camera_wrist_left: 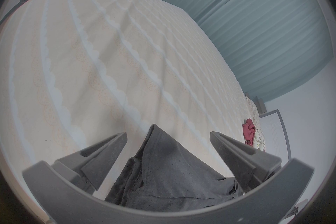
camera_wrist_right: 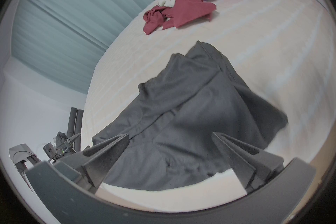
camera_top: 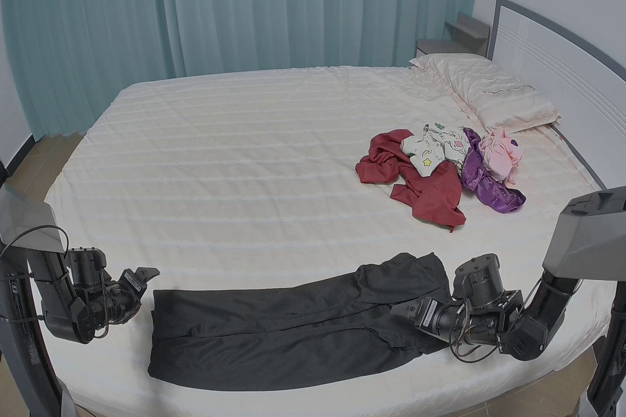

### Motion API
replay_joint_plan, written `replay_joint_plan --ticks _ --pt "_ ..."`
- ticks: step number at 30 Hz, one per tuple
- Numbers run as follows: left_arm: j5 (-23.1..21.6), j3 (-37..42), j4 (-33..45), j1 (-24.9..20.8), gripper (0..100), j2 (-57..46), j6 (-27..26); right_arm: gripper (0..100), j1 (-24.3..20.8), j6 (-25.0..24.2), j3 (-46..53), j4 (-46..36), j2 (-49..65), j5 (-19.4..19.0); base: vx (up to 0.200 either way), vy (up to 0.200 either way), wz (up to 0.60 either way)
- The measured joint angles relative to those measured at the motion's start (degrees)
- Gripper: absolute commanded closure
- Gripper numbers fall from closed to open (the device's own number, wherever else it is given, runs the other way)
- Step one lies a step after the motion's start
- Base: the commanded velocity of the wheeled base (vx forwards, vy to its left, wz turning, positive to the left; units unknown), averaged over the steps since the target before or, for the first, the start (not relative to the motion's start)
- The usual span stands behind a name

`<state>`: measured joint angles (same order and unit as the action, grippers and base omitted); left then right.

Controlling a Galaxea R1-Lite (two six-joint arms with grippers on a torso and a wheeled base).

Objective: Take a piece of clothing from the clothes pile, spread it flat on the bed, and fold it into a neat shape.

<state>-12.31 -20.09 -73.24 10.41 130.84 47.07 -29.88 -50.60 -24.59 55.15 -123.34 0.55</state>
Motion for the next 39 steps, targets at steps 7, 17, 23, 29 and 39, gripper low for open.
replay_joint_plan --ticks 7,17,23,29,39 --pt "0.1 -0.2 0.0 -0.2 0 -0.1 0.0 0 -1.4 -0.4 4.0 -0.4 1.3 0.4 0.000 0.000 0.00" --pt "0.2 -0.2 0.0 -0.5 0 -0.1 0.0 0 -0.6 -0.4 5.4 0.3 0.9 0.4 -0.060 0.000 0.00" --pt "0.6 0.0 0.2 -0.7 0 -0.1 -1.0 0 -0.2 -0.1 5.5 0.4 1.1 0.5 0.000 0.000 0.00" --pt "1.8 1.6 0.6 -1.6 0 -0.5 -6.9 0 0.0 1.1 5.7 1.9 1.5 0.5 0.000 0.000 0.00" --pt "7.3 -4.0 15.5 -4.7 0 -1.4 -10.2 0 1.0 4.1 8.4 7.9 2.3 0.5 0.000 0.000 0.00"
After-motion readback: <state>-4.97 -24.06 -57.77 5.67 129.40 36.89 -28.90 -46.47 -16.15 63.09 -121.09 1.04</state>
